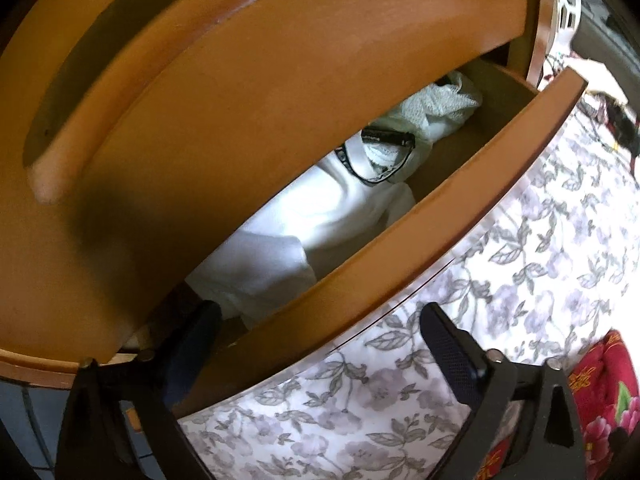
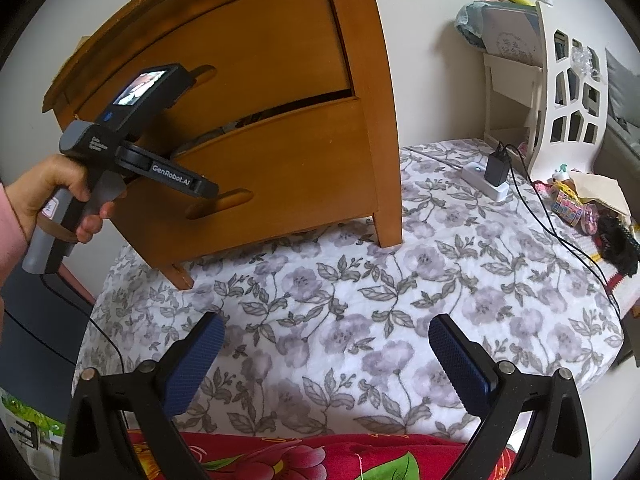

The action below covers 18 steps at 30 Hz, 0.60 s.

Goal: Organize soft objects
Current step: 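Pull the lower drawer further open with the left gripper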

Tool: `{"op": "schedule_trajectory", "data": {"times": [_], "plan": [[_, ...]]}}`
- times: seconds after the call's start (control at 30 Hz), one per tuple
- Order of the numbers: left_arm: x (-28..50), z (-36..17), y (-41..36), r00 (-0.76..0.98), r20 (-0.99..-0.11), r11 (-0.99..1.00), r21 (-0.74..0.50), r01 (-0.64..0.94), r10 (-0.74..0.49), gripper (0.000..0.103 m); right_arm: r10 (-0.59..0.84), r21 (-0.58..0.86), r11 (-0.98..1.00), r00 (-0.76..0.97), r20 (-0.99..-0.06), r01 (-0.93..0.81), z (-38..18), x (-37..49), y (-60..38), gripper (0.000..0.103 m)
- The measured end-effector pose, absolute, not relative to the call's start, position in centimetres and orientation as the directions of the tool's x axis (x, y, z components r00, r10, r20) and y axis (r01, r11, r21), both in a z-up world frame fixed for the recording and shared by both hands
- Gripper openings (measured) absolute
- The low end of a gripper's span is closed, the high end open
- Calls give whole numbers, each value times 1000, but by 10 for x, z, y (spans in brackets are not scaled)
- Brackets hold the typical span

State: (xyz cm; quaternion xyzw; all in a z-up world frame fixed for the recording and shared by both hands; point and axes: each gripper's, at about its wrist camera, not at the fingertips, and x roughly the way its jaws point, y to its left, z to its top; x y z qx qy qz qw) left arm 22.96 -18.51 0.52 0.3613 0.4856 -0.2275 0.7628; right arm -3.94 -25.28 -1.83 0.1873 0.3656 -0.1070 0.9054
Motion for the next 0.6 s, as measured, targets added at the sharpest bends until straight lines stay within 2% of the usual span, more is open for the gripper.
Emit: {"op": "schedule_trajectory", "data": {"times": [0.1, 0.37, 0.6], "plan": [[232, 9, -182, 434, -901, 647, 335, 685, 8, 86, -61, 258, 907, 710, -702, 333, -18, -40, -252, 103], [221, 2, -182, 454, -891, 606, 377, 701, 29, 85, -67, 249, 909, 706, -705, 335, -18, -40, -253, 103], [204, 6, -178, 448, -894, 605, 359, 710, 3, 85, -77, 239, 910, 704, -706, 340, -17, -40, -251, 103]]}}
